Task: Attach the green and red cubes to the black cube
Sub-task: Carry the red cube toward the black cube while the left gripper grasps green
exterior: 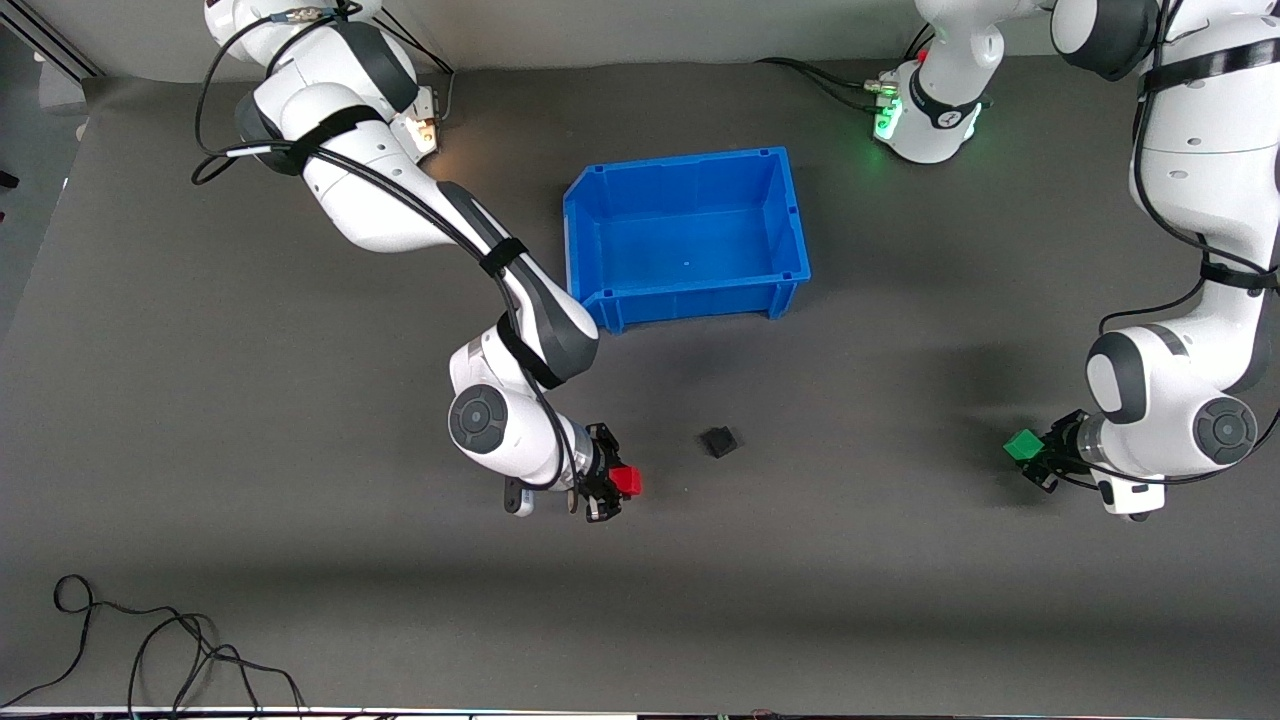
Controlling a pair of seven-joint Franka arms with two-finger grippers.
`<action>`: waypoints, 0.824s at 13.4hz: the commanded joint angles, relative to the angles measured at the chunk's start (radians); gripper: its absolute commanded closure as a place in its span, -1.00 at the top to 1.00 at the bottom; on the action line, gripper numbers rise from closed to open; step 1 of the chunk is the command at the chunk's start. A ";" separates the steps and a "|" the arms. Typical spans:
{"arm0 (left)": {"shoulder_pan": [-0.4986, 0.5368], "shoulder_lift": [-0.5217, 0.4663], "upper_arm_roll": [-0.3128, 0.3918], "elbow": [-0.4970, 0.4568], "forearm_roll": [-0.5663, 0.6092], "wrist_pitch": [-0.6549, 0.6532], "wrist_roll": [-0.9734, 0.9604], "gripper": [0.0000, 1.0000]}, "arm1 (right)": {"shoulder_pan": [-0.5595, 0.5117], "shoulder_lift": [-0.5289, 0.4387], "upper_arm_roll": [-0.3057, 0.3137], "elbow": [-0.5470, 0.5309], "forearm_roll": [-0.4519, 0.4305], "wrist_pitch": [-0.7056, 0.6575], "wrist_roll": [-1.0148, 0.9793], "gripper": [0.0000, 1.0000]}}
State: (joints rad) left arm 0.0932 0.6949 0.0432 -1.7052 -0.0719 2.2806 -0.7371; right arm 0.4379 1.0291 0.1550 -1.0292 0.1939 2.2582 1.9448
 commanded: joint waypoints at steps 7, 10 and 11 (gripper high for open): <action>-0.090 -0.057 0.004 0.091 -0.002 -0.110 -0.414 -1.00 | 0.027 0.045 0.032 0.060 0.044 0.098 0.020 -0.64; -0.154 -0.057 0.000 0.116 -0.019 -0.138 -0.633 -1.00 | 0.064 0.084 0.034 0.061 0.038 0.135 0.013 -0.64; -0.177 -0.055 -0.002 0.116 -0.020 -0.139 -0.706 -1.00 | 0.079 0.100 0.032 0.063 0.036 0.144 0.011 -0.64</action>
State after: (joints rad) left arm -0.0425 0.6436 0.0320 -1.5974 -0.0780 2.1668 -1.3166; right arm 0.4858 1.0853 0.1910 -1.0073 0.2203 2.3781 1.9488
